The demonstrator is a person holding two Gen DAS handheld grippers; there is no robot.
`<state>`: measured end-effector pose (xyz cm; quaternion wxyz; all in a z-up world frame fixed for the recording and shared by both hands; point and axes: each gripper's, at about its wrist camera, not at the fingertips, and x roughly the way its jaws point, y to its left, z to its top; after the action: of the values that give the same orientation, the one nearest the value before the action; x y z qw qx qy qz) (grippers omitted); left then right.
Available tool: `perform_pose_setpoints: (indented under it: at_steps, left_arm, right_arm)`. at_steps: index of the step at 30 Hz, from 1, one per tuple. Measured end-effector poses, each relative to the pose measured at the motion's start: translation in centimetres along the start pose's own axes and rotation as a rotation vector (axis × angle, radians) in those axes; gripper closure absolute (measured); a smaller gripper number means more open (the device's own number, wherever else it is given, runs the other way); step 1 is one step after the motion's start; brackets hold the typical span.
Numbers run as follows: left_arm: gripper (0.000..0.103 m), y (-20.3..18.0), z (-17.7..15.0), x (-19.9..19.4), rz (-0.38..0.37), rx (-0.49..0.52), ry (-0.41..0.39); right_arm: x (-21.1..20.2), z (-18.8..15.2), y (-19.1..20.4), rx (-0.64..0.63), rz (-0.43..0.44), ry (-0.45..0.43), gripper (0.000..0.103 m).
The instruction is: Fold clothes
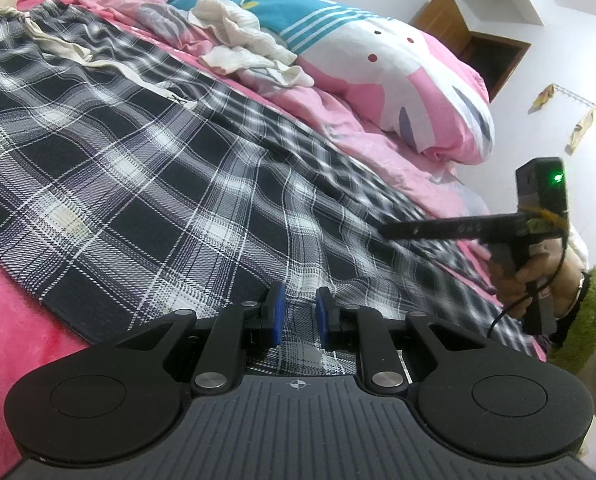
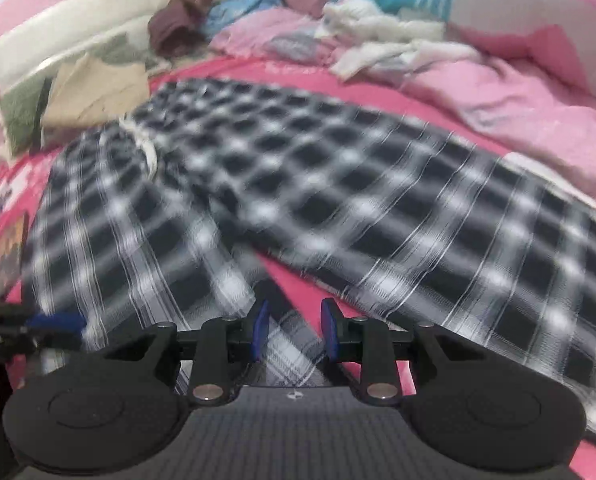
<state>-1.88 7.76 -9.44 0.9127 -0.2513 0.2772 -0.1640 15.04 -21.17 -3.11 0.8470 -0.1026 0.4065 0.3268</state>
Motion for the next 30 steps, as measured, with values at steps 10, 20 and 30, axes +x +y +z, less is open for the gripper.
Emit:
perform_pose_setpoints:
  at_steps: [10,20,30]
  left_arm:
    - [0.086,0.0,-0.1,0.0,-0.002,0.0,0.0]
    - [0.086,-0.4,-0.2,-0.1,0.005,0.015,-0.006]
    - [0.083,-4.6,0.5,0.4,-0.015,0.184,-0.001]
  right_arm:
    - [1.5,-1.0,2.2,-0.112,-0.213,-0.057,0.099]
    - [-8.0,-5.0,-4.9,0.222,-0.331,-0.204,0.07]
    - [-7.6,-11.5,-0.4,-0.008,-0.255,-0.153,0.072]
